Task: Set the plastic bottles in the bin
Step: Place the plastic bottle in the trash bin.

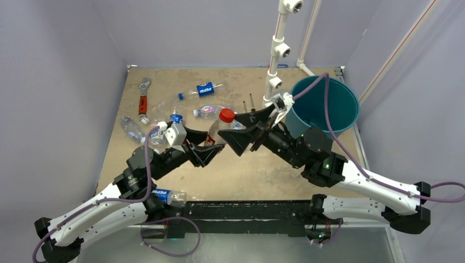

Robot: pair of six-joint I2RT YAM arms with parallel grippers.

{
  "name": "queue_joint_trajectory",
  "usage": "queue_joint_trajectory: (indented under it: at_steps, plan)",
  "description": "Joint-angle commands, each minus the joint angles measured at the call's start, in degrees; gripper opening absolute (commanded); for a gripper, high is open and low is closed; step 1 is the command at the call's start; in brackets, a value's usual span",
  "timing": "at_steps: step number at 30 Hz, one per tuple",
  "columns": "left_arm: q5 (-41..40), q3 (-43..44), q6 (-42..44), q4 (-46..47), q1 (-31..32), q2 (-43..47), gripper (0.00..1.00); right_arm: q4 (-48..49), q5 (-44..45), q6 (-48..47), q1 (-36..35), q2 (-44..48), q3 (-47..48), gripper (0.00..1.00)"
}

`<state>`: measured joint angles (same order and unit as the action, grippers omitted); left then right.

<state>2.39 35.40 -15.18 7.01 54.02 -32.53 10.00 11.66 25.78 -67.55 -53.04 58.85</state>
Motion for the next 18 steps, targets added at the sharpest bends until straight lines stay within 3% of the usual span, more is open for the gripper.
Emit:
queue_joint_trajectory:
  at_steps: [1,12,15,18]
  plan:
    - [7.1,3.5,4.4,2.5,0.0,-1.1,0.11,-3.0,3.8,-1.8,0.0,-2.9,6.8,0.93]
    - [5.4,1.7,4.6,4.7,0.0,0.9,0.07,-9.7,6.0,0.5,0.0,-4.5,8.3,0.83]
    - [5.4,1.6,4.6,5.1,0.0,1.1,0.05,-8.8,6.1,1.0,-0.1,-4.1,7.2,0.75]
    - [6.1,1.5,4.6,5.0,0.0,0.7,0.05,-7.0,5.6,0.9,0.0,-4.0,6.9,0.73]
